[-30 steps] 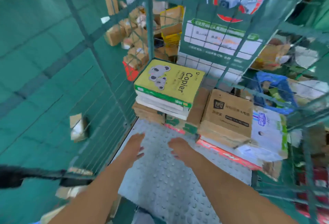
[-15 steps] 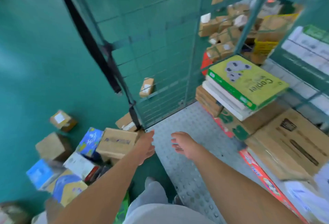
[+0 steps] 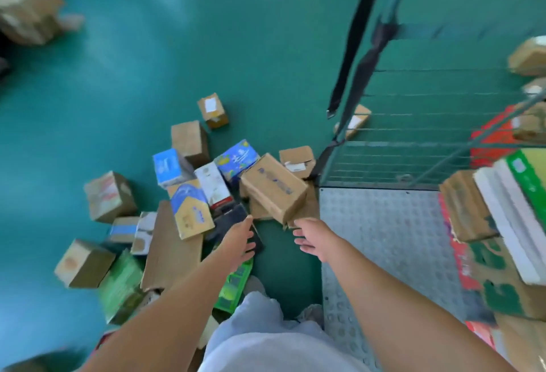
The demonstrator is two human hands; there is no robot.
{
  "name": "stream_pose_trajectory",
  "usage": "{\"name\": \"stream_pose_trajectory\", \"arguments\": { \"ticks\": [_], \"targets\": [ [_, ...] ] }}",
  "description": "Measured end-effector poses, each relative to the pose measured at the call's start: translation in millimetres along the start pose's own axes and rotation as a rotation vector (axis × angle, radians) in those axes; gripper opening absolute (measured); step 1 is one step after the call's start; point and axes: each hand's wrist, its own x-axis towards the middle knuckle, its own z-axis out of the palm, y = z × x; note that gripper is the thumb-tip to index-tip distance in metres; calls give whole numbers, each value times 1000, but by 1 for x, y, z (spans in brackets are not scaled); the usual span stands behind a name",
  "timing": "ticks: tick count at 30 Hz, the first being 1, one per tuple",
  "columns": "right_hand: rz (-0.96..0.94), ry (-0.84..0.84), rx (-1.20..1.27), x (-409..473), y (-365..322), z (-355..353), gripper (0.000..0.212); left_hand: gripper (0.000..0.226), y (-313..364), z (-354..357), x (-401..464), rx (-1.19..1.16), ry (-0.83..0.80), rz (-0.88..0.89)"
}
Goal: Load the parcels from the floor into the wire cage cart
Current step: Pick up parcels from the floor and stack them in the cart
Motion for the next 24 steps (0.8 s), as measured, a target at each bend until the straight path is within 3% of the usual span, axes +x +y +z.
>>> {"name": "stream_pose_trajectory", "arguments": {
  "ticks": [14,18,24],
  "targets": [
    [46,-128,-383,43,-53,191,20,56,-23,-187,34,-391,230,-159],
    [84,-170,-489,58,-59,229,10,54,-34,-215,46,-475,266,-210],
    [119,-226,-641,104,-63,273,10,51,-49,-236,86,-609,302,-280]
  ]
}}
